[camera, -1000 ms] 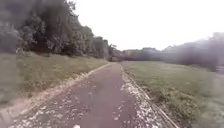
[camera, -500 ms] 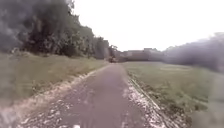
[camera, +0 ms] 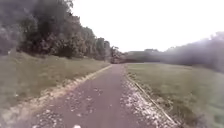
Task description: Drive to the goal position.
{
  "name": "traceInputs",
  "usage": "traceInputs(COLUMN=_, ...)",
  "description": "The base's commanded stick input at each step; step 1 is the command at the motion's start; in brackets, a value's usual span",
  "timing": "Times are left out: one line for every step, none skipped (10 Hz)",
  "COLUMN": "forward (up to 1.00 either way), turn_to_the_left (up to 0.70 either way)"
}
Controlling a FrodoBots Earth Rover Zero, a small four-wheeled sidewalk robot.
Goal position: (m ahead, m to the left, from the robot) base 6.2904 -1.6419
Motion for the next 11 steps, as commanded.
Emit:
traceInputs(forward=0.7, turn_to_the_left=0.0)
traceInputs(forward=0.7, turn_to_the_left=0.0)
traceInputs(forward=0.7, turn_to_the_left=0.0)
traceInputs(forward=0.7, turn_to_the_left=0.0)
traceInputs(forward=0.7, turn_to_the_left=0.0)
traceInputs(forward=0.7, turn_to_the_left=-0.05)
traceInputs(forward=0.7, turn_to_the_left=-0.11)
traceInputs(forward=0.7, turn_to_the_left=-0.04)
traceInputs(forward=0.7, turn_to_the_left=-0.02)
traceInputs(forward=0.7, turn_to_the_left=-0.02)
traceInputs(forward=0.7, turn_to_the_left=-0.09)
